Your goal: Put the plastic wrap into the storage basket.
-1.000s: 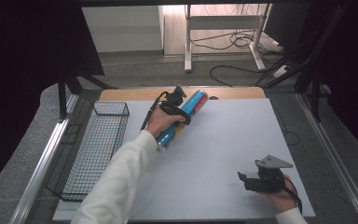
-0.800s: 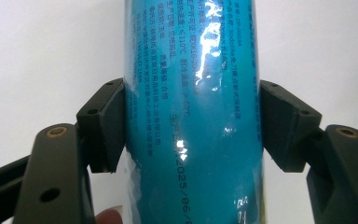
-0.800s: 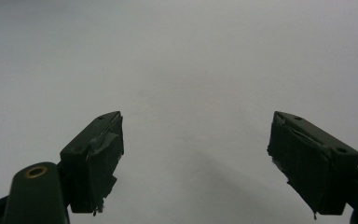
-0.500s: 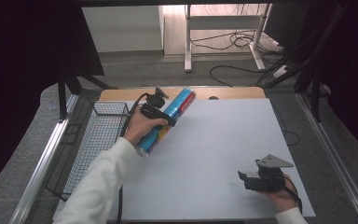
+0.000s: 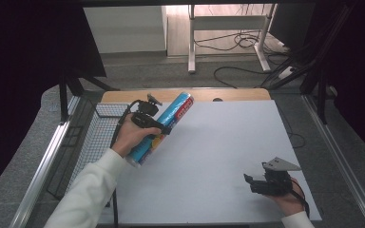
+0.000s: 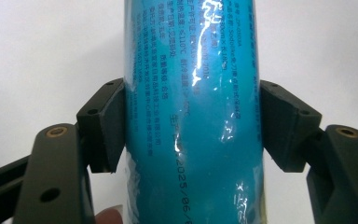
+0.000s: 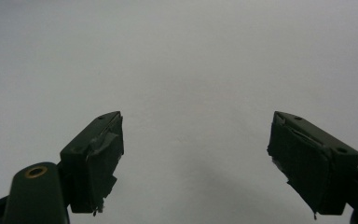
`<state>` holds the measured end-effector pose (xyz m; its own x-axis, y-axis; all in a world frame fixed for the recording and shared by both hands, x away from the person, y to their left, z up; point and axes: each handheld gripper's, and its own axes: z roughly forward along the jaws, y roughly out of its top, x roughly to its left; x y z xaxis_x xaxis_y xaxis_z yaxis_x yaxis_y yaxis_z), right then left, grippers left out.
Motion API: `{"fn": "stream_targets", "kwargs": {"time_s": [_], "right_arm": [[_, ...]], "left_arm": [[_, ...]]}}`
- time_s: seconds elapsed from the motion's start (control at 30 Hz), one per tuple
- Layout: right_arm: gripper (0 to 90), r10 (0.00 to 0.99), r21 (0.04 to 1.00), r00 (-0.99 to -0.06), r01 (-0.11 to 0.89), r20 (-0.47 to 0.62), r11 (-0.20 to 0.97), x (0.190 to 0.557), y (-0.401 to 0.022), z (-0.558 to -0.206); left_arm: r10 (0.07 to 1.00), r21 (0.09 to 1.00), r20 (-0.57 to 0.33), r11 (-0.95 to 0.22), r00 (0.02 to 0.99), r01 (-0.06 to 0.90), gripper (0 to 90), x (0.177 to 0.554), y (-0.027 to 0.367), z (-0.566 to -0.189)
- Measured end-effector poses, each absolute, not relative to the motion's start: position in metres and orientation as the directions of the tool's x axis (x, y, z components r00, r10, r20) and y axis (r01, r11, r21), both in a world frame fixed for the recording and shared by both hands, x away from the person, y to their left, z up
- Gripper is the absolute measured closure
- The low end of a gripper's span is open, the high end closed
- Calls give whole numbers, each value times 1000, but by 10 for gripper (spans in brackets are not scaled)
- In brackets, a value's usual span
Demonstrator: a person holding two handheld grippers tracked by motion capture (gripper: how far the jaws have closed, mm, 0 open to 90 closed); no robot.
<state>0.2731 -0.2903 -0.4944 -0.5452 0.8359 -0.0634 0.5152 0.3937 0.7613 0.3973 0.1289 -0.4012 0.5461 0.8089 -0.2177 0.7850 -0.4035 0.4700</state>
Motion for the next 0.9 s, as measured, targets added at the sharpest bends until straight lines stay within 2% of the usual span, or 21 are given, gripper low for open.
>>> {"fn": "stream_targets", "kwargs": {"time_s": [0.33,0.9], "right_arm": [[185,836,760,-544,516,-66,395,273,-290,-494],[186,838,768,-541,509,-66,389,272,-290,-492]], "left_arm": [[828,485,-197,-384,526,786,318,381,155,-393],[853,502,-223,-315,472,805,318,354,201,-398]]}}
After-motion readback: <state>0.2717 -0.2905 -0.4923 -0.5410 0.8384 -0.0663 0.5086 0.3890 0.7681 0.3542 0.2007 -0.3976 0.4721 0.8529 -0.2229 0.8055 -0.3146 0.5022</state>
